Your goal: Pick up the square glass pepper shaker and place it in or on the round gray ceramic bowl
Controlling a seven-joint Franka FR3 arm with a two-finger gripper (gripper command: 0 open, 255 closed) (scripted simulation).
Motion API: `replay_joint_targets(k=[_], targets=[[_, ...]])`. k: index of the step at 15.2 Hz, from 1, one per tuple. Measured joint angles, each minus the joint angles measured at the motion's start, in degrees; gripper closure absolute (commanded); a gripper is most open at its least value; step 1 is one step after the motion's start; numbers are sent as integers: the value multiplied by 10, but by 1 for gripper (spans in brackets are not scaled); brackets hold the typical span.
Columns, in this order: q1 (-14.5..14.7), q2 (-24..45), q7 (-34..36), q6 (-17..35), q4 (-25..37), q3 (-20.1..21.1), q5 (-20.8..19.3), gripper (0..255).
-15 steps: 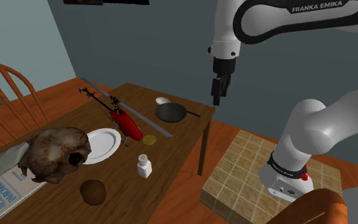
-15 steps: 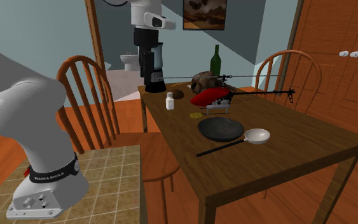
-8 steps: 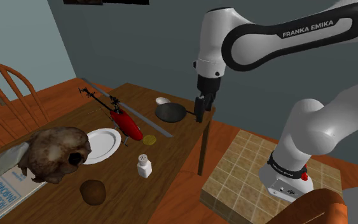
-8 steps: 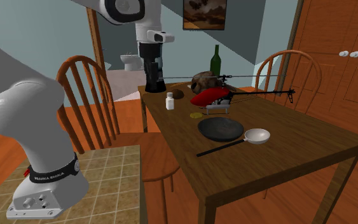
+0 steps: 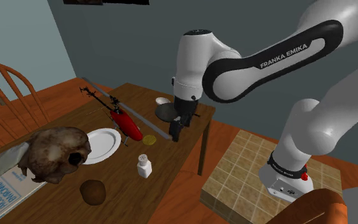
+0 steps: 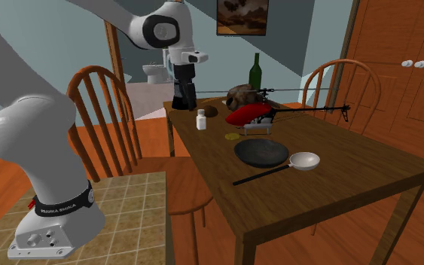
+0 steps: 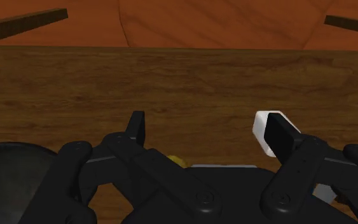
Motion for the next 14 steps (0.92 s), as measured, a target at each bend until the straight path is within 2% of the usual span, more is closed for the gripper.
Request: replay_joint_targets(k=[3, 6, 10, 12, 14], targets=[[-5, 50, 49, 50, 20, 44, -25, 0], [-18, 110, 110, 98, 45, 89, -73, 0], [-38, 212, 217, 146, 99, 141, -191, 0], [-36, 246, 260, 155, 117, 149, -239, 0], [-34, 269, 284, 166, 122, 148, -270, 0]])
